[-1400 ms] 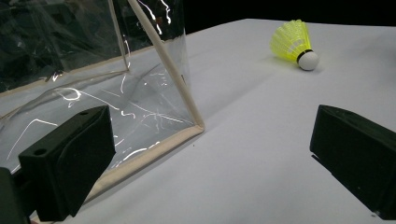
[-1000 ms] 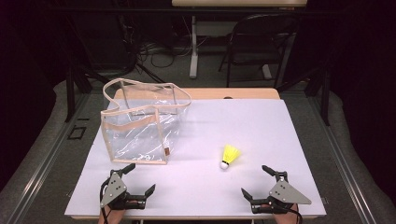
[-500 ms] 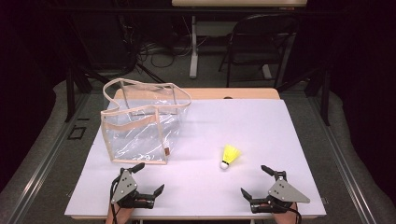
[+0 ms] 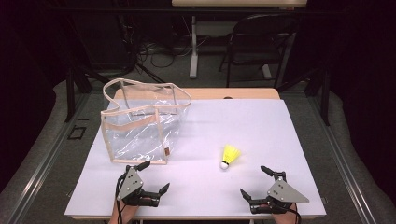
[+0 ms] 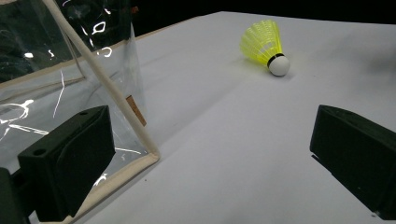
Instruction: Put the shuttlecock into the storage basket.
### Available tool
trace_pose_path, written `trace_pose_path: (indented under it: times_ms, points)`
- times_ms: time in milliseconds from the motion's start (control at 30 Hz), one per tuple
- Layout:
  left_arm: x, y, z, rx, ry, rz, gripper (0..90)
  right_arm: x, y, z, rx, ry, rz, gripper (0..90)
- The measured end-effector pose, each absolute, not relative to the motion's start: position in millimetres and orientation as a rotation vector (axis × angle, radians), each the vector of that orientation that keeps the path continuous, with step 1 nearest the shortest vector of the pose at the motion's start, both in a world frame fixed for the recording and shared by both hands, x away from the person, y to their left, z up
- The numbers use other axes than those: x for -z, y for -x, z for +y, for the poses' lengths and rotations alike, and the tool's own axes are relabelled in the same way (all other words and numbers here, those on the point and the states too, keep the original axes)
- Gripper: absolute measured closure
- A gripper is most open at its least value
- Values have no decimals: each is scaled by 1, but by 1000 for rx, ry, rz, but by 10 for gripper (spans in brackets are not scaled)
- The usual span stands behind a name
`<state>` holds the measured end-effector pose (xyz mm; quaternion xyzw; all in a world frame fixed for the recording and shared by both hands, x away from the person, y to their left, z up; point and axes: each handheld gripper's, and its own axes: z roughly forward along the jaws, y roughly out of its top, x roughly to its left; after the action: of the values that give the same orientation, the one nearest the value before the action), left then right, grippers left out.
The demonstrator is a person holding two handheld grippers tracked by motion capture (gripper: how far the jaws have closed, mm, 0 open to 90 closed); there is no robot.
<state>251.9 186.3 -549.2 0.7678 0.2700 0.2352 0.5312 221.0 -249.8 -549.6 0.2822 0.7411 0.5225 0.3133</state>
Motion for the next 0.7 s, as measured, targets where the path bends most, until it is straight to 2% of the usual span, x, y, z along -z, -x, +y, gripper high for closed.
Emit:
trace_pose_path:
  times_ms: [400,700]
  points:
    - [544,-256,170,-555,-1856,640,0,551,-222,-250,-1378,-758,1959,0]
    - [542,-263,160,-556,-1867,700,0,552,-222,-249,-1372,-766,1965,0]
